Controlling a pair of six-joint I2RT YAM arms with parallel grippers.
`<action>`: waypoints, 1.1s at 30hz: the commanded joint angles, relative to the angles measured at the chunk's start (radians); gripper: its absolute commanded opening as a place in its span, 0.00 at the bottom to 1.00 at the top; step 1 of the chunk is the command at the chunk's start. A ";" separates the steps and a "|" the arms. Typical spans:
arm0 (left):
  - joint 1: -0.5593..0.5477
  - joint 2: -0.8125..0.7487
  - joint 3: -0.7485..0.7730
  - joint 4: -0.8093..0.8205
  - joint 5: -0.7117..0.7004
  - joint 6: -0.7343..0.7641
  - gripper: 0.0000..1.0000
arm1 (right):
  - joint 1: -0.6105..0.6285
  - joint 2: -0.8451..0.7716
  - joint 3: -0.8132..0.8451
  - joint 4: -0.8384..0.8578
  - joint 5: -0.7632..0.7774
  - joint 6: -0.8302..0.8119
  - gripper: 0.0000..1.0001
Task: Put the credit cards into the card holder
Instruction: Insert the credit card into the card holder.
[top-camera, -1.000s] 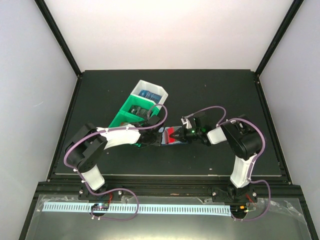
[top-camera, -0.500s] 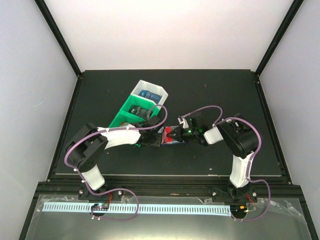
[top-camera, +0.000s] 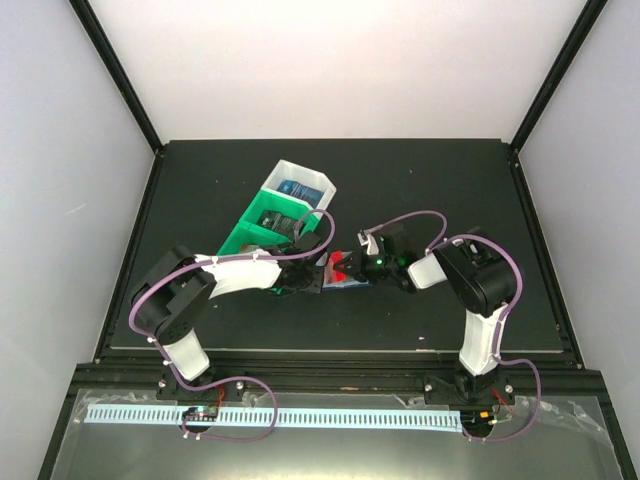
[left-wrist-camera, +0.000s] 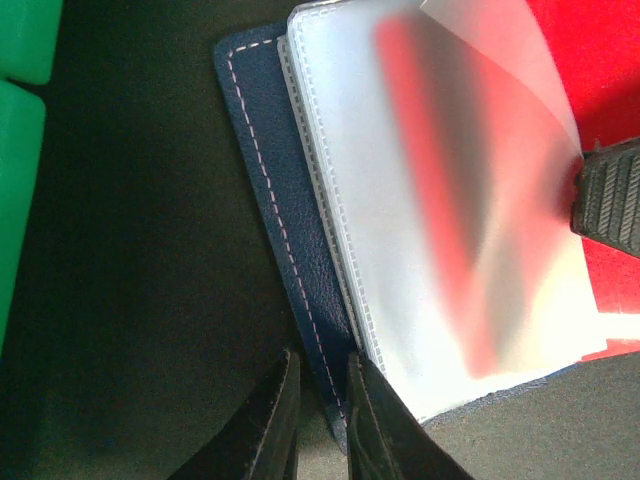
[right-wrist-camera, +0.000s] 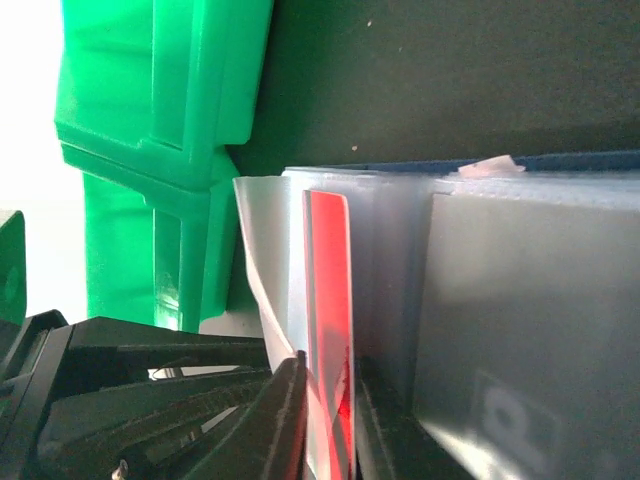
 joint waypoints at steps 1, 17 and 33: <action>-0.007 0.016 -0.017 -0.004 -0.017 -0.002 0.15 | 0.003 -0.016 -0.020 0.058 0.035 0.008 0.17; -0.007 0.013 -0.021 -0.003 -0.019 -0.001 0.14 | 0.017 -0.053 -0.035 0.041 0.062 0.003 0.34; -0.007 -0.013 -0.029 0.011 -0.009 0.005 0.14 | 0.019 -0.197 -0.014 -0.243 0.238 -0.136 0.03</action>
